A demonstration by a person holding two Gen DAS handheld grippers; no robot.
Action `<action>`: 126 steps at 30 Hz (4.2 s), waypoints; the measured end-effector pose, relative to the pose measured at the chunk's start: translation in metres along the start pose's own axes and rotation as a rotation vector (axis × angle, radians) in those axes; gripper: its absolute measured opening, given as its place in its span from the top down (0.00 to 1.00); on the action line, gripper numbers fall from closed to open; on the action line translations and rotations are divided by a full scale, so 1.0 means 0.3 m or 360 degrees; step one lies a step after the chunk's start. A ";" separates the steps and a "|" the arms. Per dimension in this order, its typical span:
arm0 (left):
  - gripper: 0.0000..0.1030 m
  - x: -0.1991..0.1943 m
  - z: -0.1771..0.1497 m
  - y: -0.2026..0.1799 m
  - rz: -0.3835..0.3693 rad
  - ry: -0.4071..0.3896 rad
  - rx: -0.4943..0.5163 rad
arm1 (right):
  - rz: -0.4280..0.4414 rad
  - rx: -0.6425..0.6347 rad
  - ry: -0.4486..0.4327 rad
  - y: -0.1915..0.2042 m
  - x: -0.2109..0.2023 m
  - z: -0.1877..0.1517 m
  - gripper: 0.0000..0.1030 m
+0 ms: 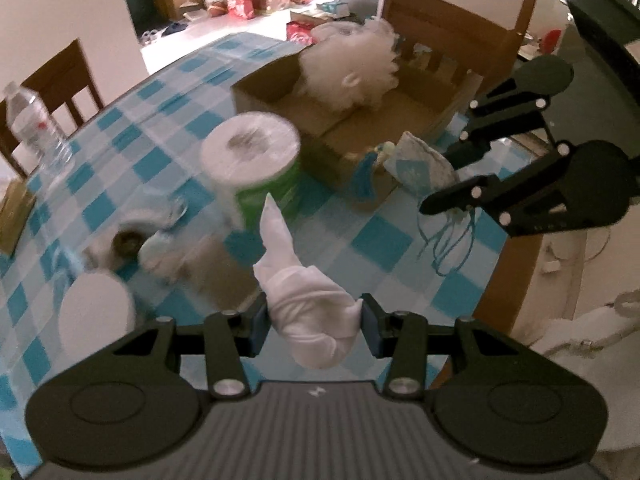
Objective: Organize soft objects
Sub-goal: 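Lift the white cloth and floral cloth and carry them toward the box, then open the right gripper over the box to drop the floral cloth while the left gripper drops the white cloth, then withdraw both grippers from the box back over the table, then grasp the blue face mask with the left gripper while the right gripper grasps the beige pouch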
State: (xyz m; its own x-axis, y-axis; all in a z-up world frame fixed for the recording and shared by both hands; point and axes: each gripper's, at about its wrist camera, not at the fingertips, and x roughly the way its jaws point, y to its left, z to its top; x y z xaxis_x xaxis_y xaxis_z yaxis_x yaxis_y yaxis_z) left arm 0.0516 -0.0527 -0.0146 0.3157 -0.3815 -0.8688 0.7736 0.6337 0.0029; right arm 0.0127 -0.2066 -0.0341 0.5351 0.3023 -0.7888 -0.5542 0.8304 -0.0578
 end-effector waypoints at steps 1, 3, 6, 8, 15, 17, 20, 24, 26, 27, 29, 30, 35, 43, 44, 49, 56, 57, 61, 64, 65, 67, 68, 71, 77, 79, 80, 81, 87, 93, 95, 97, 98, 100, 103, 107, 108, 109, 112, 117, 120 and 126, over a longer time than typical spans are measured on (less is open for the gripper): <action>0.56 0.011 0.023 -0.014 -0.0006 -0.0008 0.0006 | -0.0016 0.0005 0.0002 -0.030 -0.009 -0.010 0.74; 0.56 0.033 0.068 -0.042 -0.0014 -0.0027 0.0012 | -0.0045 0.0001 0.0004 -0.087 -0.025 -0.027 0.74; 0.56 0.062 0.132 -0.078 -0.0028 -0.0073 0.0019 | -0.0115 -0.0035 0.0006 -0.163 -0.037 -0.042 0.74; 0.56 0.078 0.171 -0.098 -0.0033 -0.0103 0.0021 | -0.0136 -0.0046 0.0004 -0.217 -0.040 -0.047 0.74; 0.56 0.146 0.286 -0.139 -0.0014 -0.0139 0.0014 | -0.0174 -0.0104 -0.0014 -0.355 -0.029 -0.046 0.74; 0.56 0.162 0.307 -0.146 -0.0007 -0.0144 0.0014 | -0.0184 -0.0115 -0.0020 -0.387 -0.022 -0.042 0.74; 0.56 0.187 0.338 -0.149 0.0005 -0.0146 0.0010 | -0.0215 -0.0140 -0.0021 -0.417 0.000 -0.038 0.70; 0.56 0.219 0.375 -0.147 0.0016 -0.0146 -0.0006 | -0.0255 -0.0118 0.0006 -0.458 0.043 -0.046 0.33; 0.56 0.233 0.391 -0.142 0.0030 -0.0142 -0.0012 | -0.0291 -0.0092 -0.0006 -0.472 0.051 -0.058 0.24; 0.56 0.241 0.402 -0.142 0.0035 -0.0141 -0.0012 | -0.0281 -0.0074 -0.0008 -0.479 0.050 -0.066 0.21; 0.56 0.251 0.421 -0.139 0.0037 -0.0143 -0.0014 | -0.0257 -0.0020 -0.0021 -0.490 0.045 -0.079 0.12; 0.56 0.257 0.431 -0.137 0.0040 -0.0143 -0.0019 | -0.0247 0.0005 -0.0022 -0.494 0.044 -0.085 0.07; 0.56 0.296 0.497 -0.122 0.0048 -0.0157 -0.0028 | -0.0217 0.0091 -0.0030 -0.489 0.035 -0.113 0.02; 0.54 0.394 0.604 -0.086 0.0098 -0.0156 -0.0029 | -0.0176 0.0230 -0.0062 -0.471 0.018 -0.150 0.00; 0.52 0.409 0.619 -0.079 0.0114 -0.0159 -0.0022 | -0.0184 0.0244 -0.0071 -0.470 0.015 -0.153 0.00; 0.10 0.462 0.677 -0.052 0.0241 -0.0196 -0.0033 | -0.0210 0.0280 -0.0092 -0.467 -0.004 -0.166 0.00; 0.09 0.454 0.673 -0.056 0.0279 -0.0231 -0.0034 | -0.0227 0.0357 -0.0141 -0.472 -0.023 -0.173 0.00; 0.09 0.448 0.669 -0.063 0.0284 -0.0236 -0.0029 | -0.0227 0.0358 -0.0142 -0.468 -0.024 -0.174 0.00; 0.08 0.416 0.639 -0.081 0.0278 -0.0255 -0.0041 | -0.0215 0.0350 -0.0134 -0.451 -0.015 -0.169 0.00; 0.08 0.383 0.612 -0.087 0.0259 -0.0274 -0.0070 | -0.0204 0.0340 -0.0132 -0.434 -0.009 -0.163 0.00; 0.08 0.371 0.604 -0.090 0.0265 -0.0282 -0.0080 | -0.0199 0.0341 -0.0133 -0.429 -0.007 -0.161 0.00; 0.07 0.347 0.586 -0.092 0.0263 -0.0303 -0.0098 | -0.0191 0.0344 -0.0136 -0.419 -0.003 -0.154 0.00; 0.06 0.336 0.577 -0.093 0.0257 -0.0306 -0.0115 | -0.0190 0.0345 -0.0137 -0.411 -0.002 -0.151 0.00; 0.06 0.306 0.542 -0.093 0.0232 -0.0310 -0.0157 | -0.0181 0.0352 -0.0136 -0.392 0.005 -0.145 0.00; 0.06 0.250 0.456 -0.092 0.0251 -0.0332 -0.0205 | -0.0189 0.0339 -0.0120 -0.338 0.019 -0.135 0.00; 0.06 0.230 0.418 -0.084 0.0242 -0.0333 -0.0235 | -0.0190 0.0344 -0.0118 -0.322 0.020 -0.131 0.00; 0.06 0.222 0.397 -0.080 0.0247 -0.0332 -0.0246 | -0.0189 0.0350 -0.0117 -0.315 0.021 -0.128 0.00; 0.06 0.213 0.377 -0.077 0.0257 -0.0329 -0.0254 | -0.0187 0.0355 -0.0116 -0.308 0.022 -0.125 0.00; 0.06 0.150 0.250 -0.043 0.0348 -0.0329 -0.0294 | -0.0197 0.0383 -0.0100 -0.251 0.037 -0.104 0.00; 0.06 0.080 0.120 0.017 0.0407 -0.0326 -0.0357 | -0.0219 0.0412 -0.0079 -0.179 0.062 -0.061 0.00; 0.06 0.068 0.080 0.051 0.0406 -0.0300 -0.0390 | -0.0226 0.0423 -0.0072 -0.151 0.074 -0.044 0.00; 0.06 0.057 0.044 0.088 0.0424 -0.0287 -0.0417 | -0.0232 0.0431 -0.0063 -0.121 0.089 -0.024 0.00; 0.06 0.050 0.023 0.109 0.0439 -0.0278 -0.0431 | -0.0235 0.0436 -0.0059 -0.107 0.097 -0.013 0.00; 0.06 0.035 -0.014 0.149 0.0444 -0.0276 -0.0450 | -0.0242 0.0440 -0.0055 -0.071 0.113 0.010 0.00; 0.06 0.007 -0.072 0.210 0.0432 -0.0291 -0.0460 | -0.0255 0.0434 -0.0045 -0.003 0.139 0.048 0.00; 0.06 -0.022 -0.138 0.285 0.0450 -0.0295 -0.0442 | -0.0279 0.0420 -0.0025 0.087 0.177 0.105 0.00; 0.06 -0.028 -0.151 0.298 0.0457 -0.0295 -0.0437 | -0.0281 0.0415 -0.0024 0.108 0.184 0.118 0.00; 0.06 -0.032 -0.162 0.313 0.0464 -0.0293 -0.0440 | -0.0276 0.0410 -0.0028 0.126 0.190 0.128 0.00; 0.06 -0.040 -0.190 0.356 0.0459 -0.0284 -0.0488 | -0.0277 0.0394 -0.0015 0.165 0.219 0.156 0.01; 0.06 -0.030 -0.203 0.397 0.0518 -0.0266 -0.0543 | -0.0234 0.0334 0.0001 0.189 0.291 0.173 0.03; 0.06 -0.022 -0.209 0.420 0.0495 -0.0247 -0.0575 | -0.0197 0.0311 0.0033 0.188 0.359 0.169 0.10; 0.06 0.008 -0.207 0.474 0.0525 -0.0191 -0.0616 | -0.0142 0.0376 0.0076 0.188 0.492 0.177 0.18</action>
State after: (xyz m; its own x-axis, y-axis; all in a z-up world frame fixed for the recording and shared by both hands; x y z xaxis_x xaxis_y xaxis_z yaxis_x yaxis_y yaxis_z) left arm 0.1282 0.0784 -0.0471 0.5867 -0.1795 -0.7896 0.3695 0.9270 0.0638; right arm 0.0942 -0.0902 -0.1214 0.5412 0.2053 -0.8154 -0.3391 0.9407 0.0118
